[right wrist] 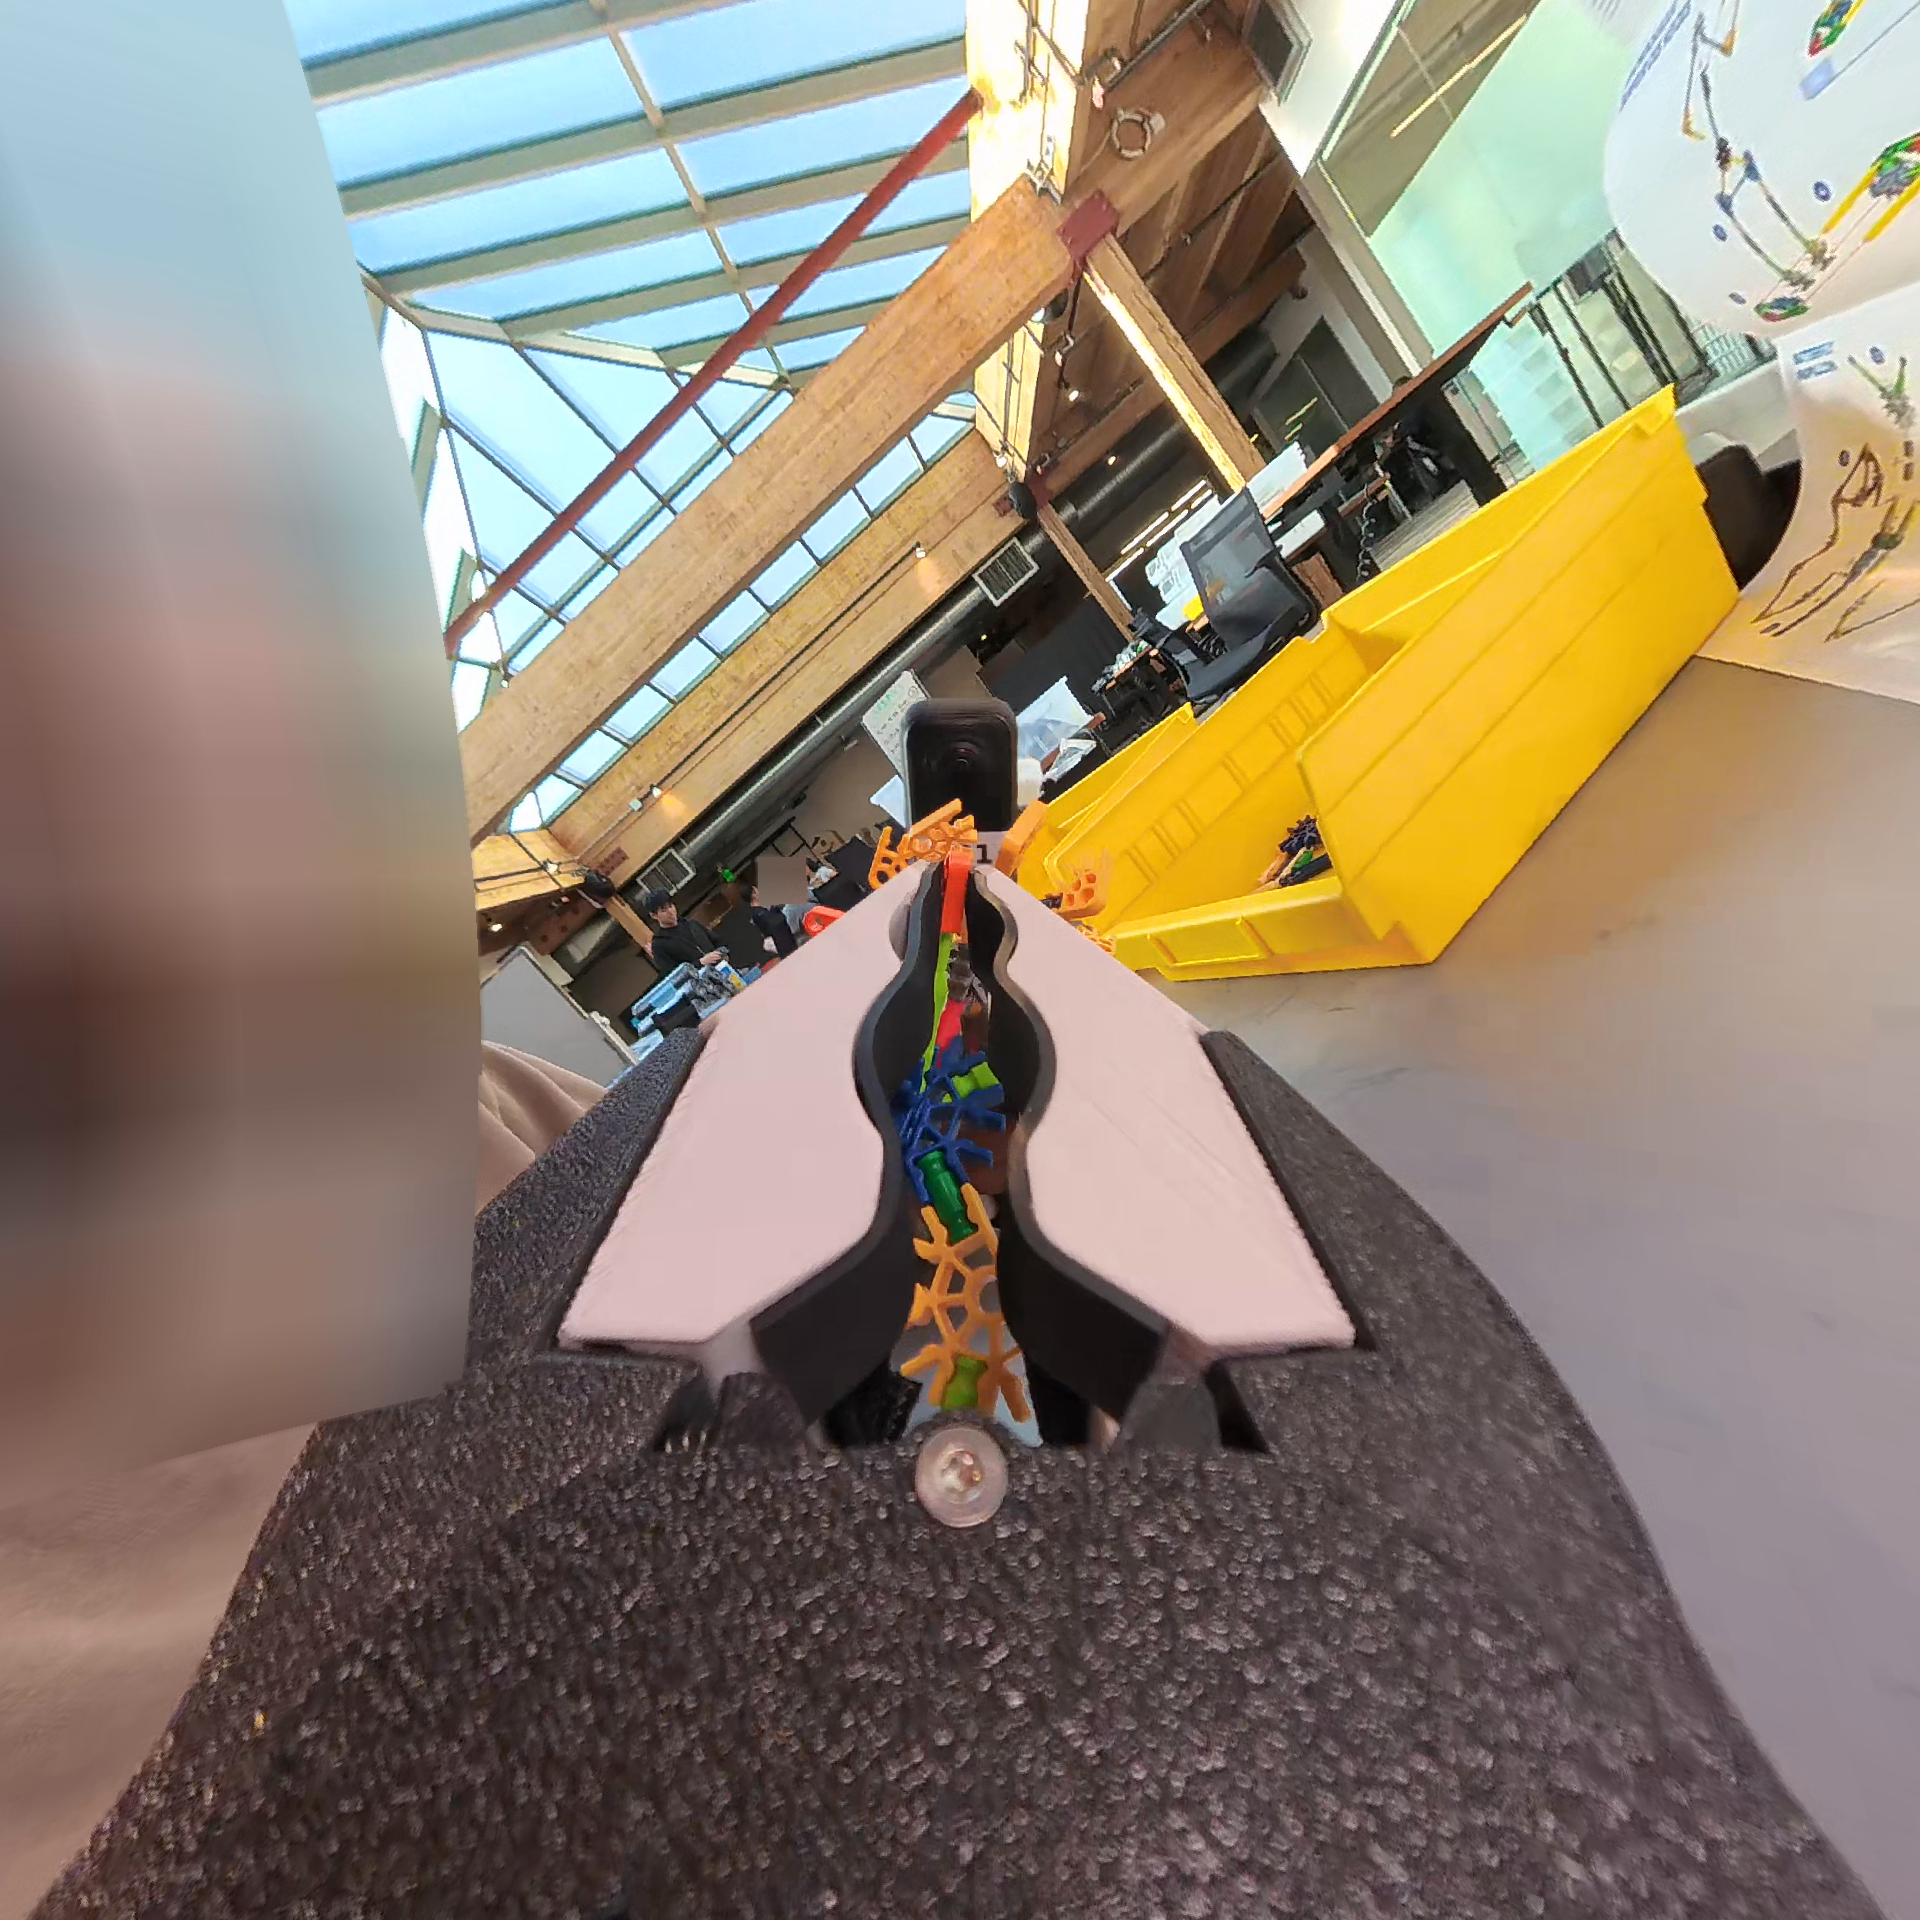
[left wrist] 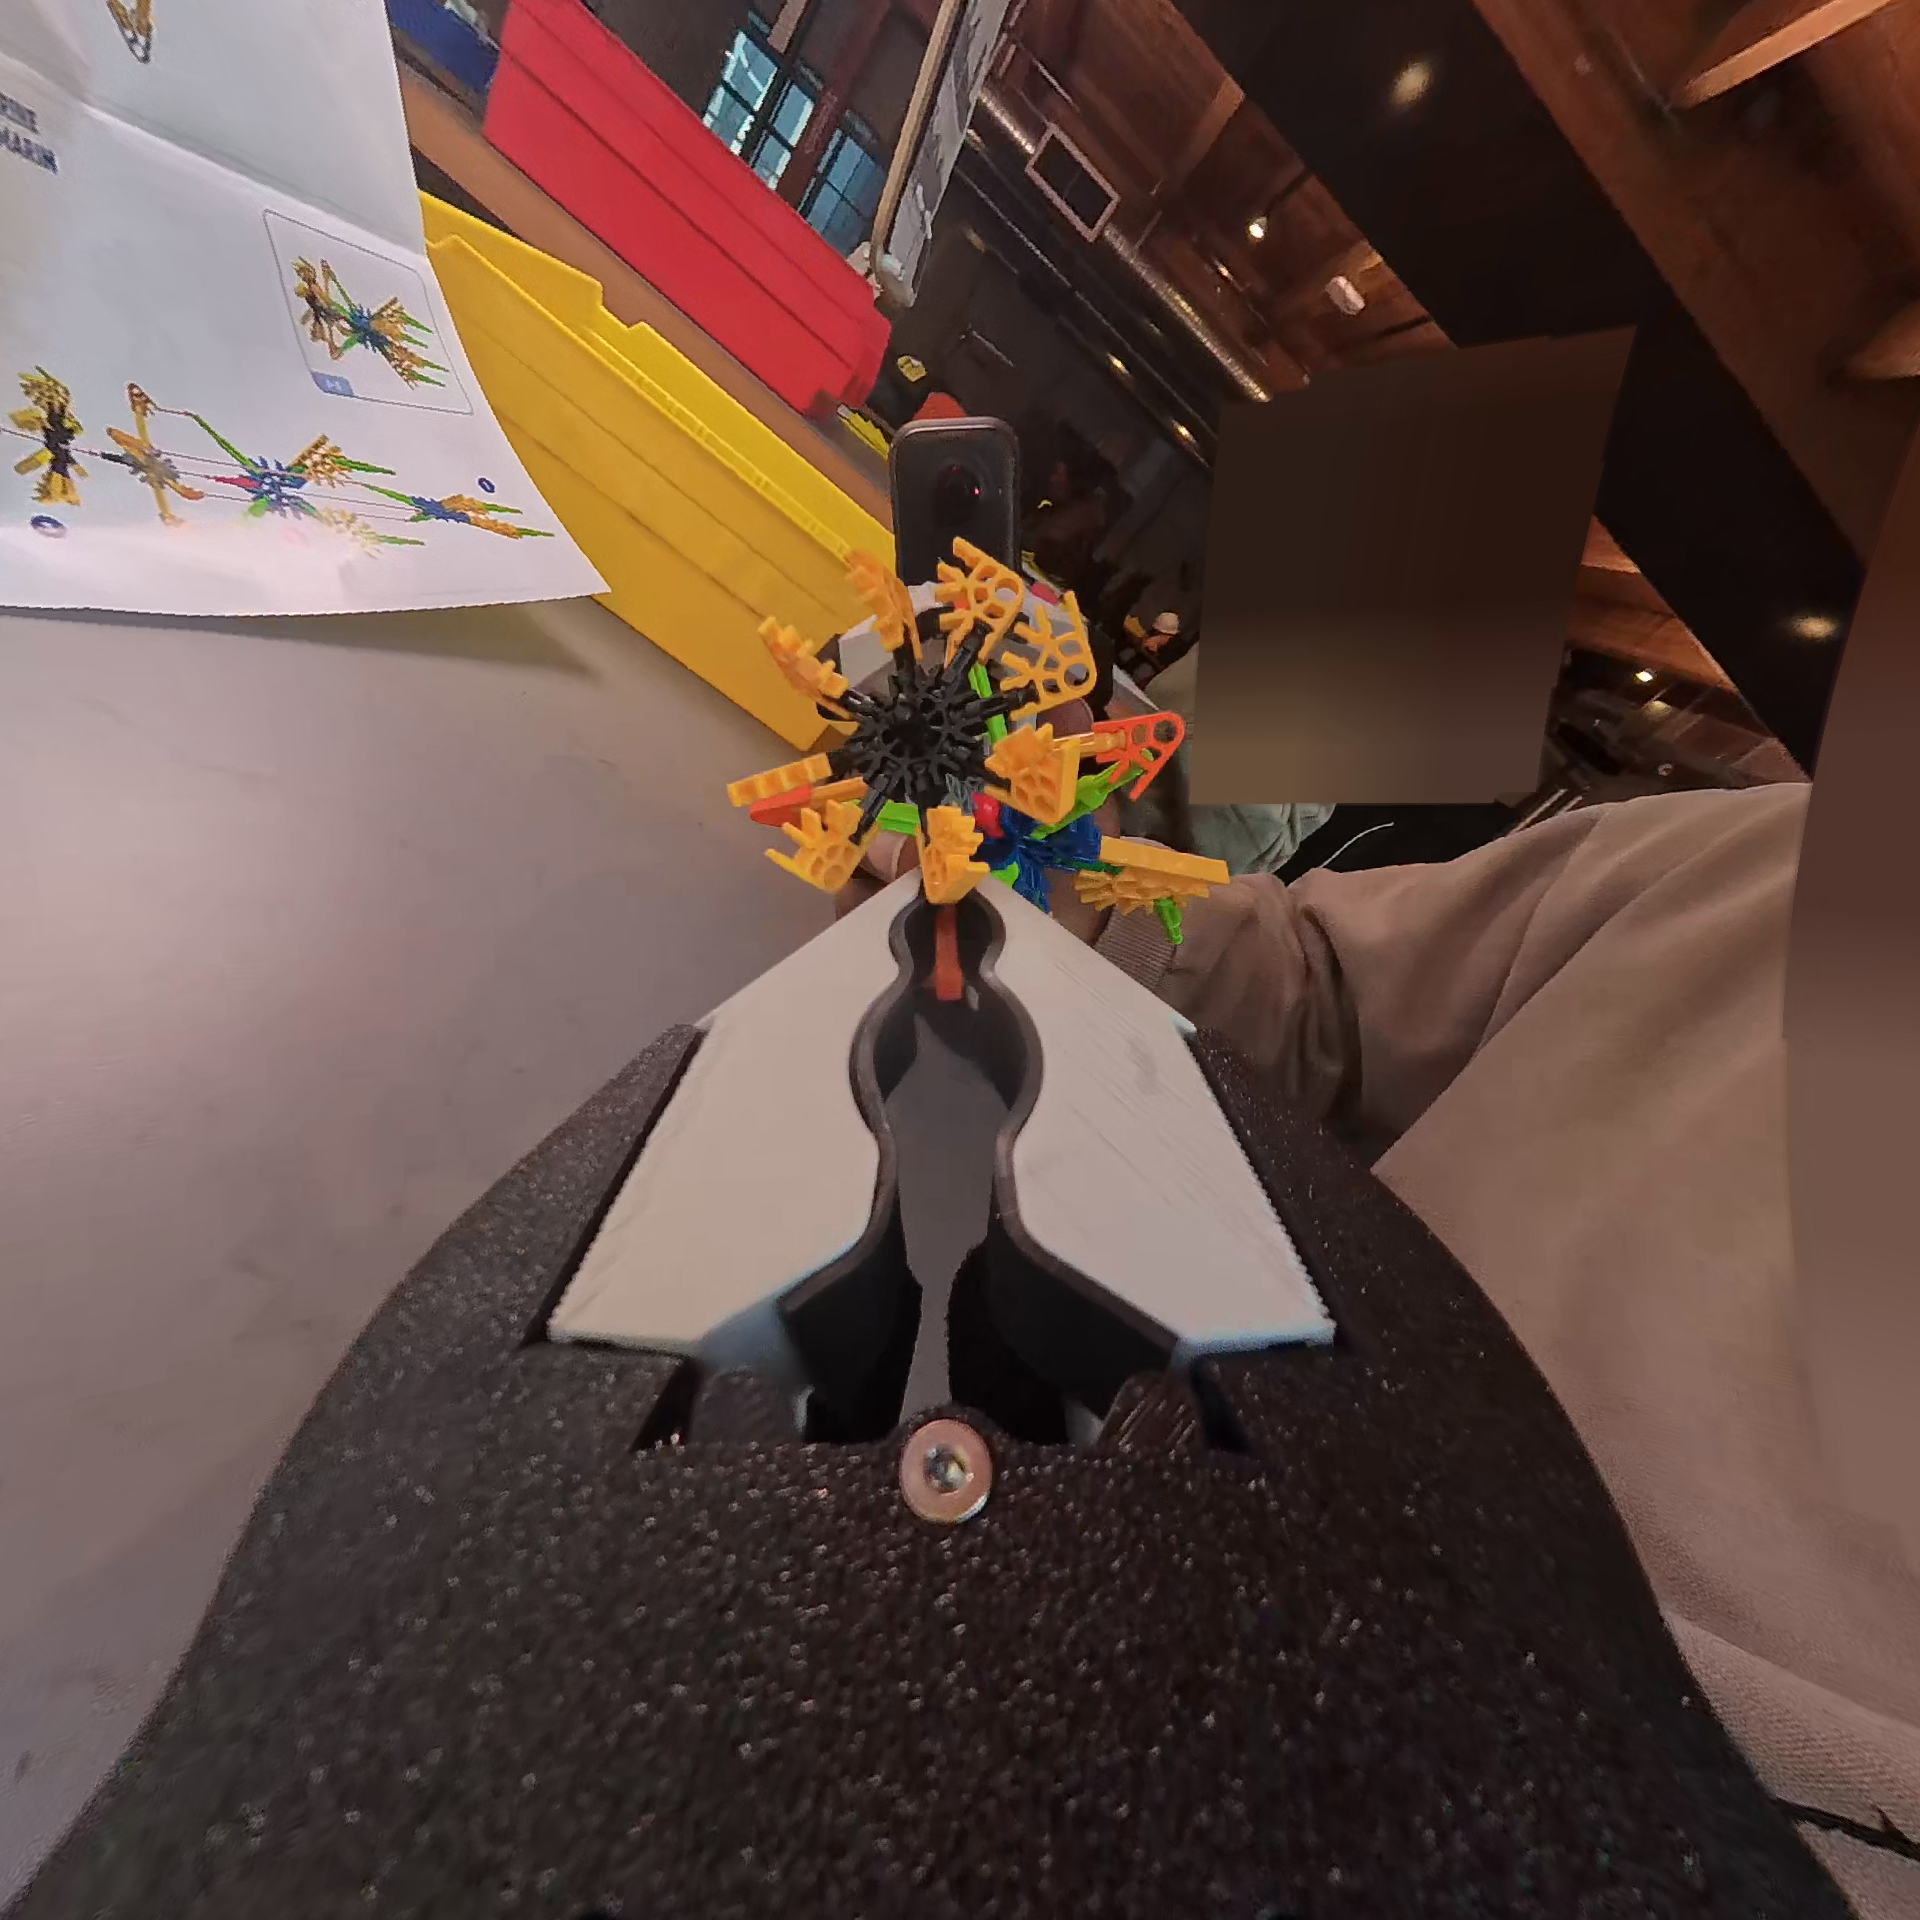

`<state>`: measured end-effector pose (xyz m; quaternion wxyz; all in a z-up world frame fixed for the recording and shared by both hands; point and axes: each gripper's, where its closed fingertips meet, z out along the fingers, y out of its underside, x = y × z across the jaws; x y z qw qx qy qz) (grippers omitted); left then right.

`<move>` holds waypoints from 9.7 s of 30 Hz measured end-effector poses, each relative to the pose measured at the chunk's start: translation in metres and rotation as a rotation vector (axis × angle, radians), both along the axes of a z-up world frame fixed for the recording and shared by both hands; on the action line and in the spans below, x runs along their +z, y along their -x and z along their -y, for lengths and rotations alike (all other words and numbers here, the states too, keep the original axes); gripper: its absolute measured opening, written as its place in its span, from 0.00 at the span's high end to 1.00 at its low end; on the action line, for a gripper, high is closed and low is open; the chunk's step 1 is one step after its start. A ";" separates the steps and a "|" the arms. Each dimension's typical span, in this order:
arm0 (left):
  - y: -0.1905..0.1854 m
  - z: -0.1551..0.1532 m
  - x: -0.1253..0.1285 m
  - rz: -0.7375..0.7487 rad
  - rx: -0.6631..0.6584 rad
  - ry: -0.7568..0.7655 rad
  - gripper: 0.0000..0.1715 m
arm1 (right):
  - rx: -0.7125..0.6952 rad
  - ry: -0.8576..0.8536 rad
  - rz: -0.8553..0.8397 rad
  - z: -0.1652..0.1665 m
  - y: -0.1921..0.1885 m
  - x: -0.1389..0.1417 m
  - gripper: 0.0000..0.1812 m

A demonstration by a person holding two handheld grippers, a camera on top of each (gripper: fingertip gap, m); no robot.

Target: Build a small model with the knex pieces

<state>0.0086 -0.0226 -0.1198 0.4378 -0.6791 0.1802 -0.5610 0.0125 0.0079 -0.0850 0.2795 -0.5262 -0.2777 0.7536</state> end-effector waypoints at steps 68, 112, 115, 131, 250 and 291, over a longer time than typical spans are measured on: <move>-0.031 0.025 -0.071 -0.668 -0.129 -0.143 0.98 | 0.320 -0.781 0.829 0.058 -0.010 -0.087 0.99; -0.024 0.007 -0.058 -0.314 0.003 0.146 0.98 | -0.016 -0.678 0.680 0.037 -0.063 -0.033 0.66; -0.019 0.004 -0.056 -0.250 -0.010 0.206 0.98 | -0.094 -0.792 0.773 0.034 -0.078 -0.058 0.63; 0.040 -0.009 -0.047 -0.230 -0.074 0.193 0.75 | -0.151 -1.415 0.897 -0.012 -0.039 -0.098 0.67; -0.028 -0.076 -0.016 -0.471 0.411 -0.280 0.70 | 0.008 -0.639 0.919 -0.257 -0.120 0.026 0.98; -0.054 -0.142 -0.023 -0.541 0.732 -0.129 0.55 | -0.094 -0.278 0.656 -0.275 -0.127 -0.012 0.98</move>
